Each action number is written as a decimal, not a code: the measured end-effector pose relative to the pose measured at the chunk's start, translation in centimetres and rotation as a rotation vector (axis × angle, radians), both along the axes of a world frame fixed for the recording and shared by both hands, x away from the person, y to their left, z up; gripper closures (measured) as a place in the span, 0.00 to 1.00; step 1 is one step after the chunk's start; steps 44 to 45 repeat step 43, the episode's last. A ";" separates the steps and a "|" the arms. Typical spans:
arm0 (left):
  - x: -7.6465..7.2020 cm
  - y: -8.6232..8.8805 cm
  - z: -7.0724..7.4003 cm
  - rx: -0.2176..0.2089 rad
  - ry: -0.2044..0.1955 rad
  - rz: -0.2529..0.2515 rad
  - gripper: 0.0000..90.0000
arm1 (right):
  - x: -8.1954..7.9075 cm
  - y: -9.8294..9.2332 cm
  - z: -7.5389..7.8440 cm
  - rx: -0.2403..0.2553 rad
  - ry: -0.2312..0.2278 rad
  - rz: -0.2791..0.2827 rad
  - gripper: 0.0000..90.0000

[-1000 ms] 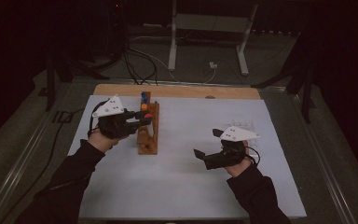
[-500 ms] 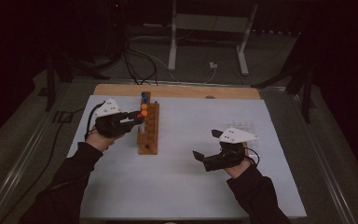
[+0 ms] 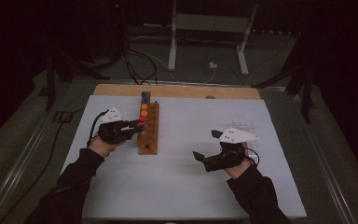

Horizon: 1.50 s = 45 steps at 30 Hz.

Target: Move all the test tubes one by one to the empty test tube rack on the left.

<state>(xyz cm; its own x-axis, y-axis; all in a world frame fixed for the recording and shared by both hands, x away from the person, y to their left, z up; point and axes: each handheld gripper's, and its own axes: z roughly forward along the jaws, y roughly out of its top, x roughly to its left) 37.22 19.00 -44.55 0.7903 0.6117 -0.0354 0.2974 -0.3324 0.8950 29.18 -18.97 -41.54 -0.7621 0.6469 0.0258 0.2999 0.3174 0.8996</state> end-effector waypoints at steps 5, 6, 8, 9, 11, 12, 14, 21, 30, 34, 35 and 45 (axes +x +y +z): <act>-0.4 -0.1 0.4 0.001 0.001 -0.026 0.59 | 0.1 0.0 -0.1 0.000 0.005 0.004 0.00; -0.6 0.0 0.5 -0.009 0.001 -0.034 0.54 | 0.1 0.0 -0.1 0.000 0.005 0.005 0.00; -1.2 0.2 0.8 -0.013 -0.007 -0.050 0.45 | 0.1 0.0 -0.1 0.001 0.005 0.007 0.00; -1.5 0.3 1.0 -0.022 -0.007 -0.058 0.42 | 0.1 0.0 -0.1 0.001 0.004 0.008 0.00; -2.2 0.4 1.1 -0.021 -0.003 -0.071 0.31 | 0.1 -0.1 -0.2 0.002 0.004 0.009 0.00; -2.6 0.5 1.1 -0.020 -0.006 -0.078 0.28 | 0.1 -0.1 -0.2 0.002 0.005 0.009 0.00; -3.3 0.8 1.0 -0.029 0.004 -0.088 0.21 | 0.1 -0.1 -0.2 0.002 0.003 0.012 0.00; -5.6 2.1 -0.7 -0.044 0.048 -0.117 0.08 | 0.0 0.0 -0.3 0.000 -0.002 0.016 0.00; -7.9 2.7 -3.6 -0.005 0.114 -0.121 0.01 | 0.0 0.2 -0.6 -0.005 0.001 0.018 0.00; -8.5 2.7 -4.2 -0.008 0.119 -0.120 0.01 | 0.0 0.1 -0.7 -0.008 -0.002 0.018 0.00; -8.6 2.8 -4.3 -0.014 0.121 -0.118 0.01 | 0.0 0.1 -0.7 -0.009 -0.002 0.018 0.00; -8.6 3.3 -4.4 -0.055 0.111 -0.091 0.01 | 0.0 0.2 -0.9 -0.016 0.000 0.018 0.00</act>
